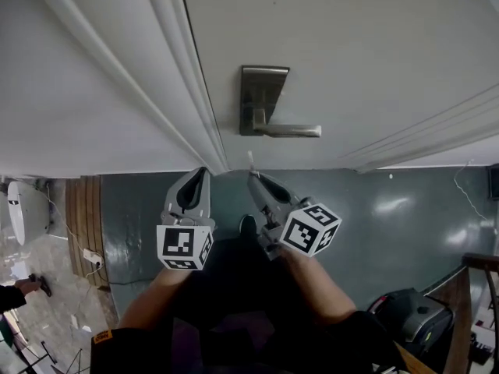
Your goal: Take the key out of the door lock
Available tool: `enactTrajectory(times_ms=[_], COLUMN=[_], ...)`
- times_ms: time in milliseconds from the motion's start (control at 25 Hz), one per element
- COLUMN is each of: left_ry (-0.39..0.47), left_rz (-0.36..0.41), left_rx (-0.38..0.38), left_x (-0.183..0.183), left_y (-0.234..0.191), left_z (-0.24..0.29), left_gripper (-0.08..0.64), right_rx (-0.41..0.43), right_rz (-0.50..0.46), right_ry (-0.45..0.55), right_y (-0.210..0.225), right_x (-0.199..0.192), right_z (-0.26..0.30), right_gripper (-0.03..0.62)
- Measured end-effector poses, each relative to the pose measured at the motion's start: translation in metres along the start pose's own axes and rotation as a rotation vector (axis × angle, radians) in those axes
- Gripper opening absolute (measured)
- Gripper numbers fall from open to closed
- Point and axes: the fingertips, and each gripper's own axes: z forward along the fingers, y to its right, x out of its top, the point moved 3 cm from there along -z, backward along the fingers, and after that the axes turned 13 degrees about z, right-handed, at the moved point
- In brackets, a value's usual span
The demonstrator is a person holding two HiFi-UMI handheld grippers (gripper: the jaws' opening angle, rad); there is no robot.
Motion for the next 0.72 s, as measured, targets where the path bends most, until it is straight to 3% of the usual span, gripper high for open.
enactTrajectory(times_ms=[120, 240, 480, 720], left_ry=[-0.012, -0.003, 0.056, 0.123], left_rz=[0.004, 0.024, 0.066, 0.095], left_rx=[-0.017, -0.049, -0.174, -0.262], left_x=[-0.005, -0.008, -0.012, -0.023], left_y=[-0.005, -0.007, -0.009, -0.031], left_z=[-0.012, -0.026, -0.072, -0.139], left_gripper=[0.018, 0.018, 0.018, 0.018], right_rx=[-0.089, -0.162, -0.294, -0.397], right_rz=[-0.204, -0.315, -0.385, -0.415], right_ry=[0.039, 0.081, 0.172, 0.277], right_y=[-0.021, -0.034, -0.059, -0.102], right_x=[-0.011, -0.026, -0.069, -0.137], right_z=[-0.009, -0.016, -0.025, -0.025], right_gripper=[0.017, 0.017, 0.017, 0.017])
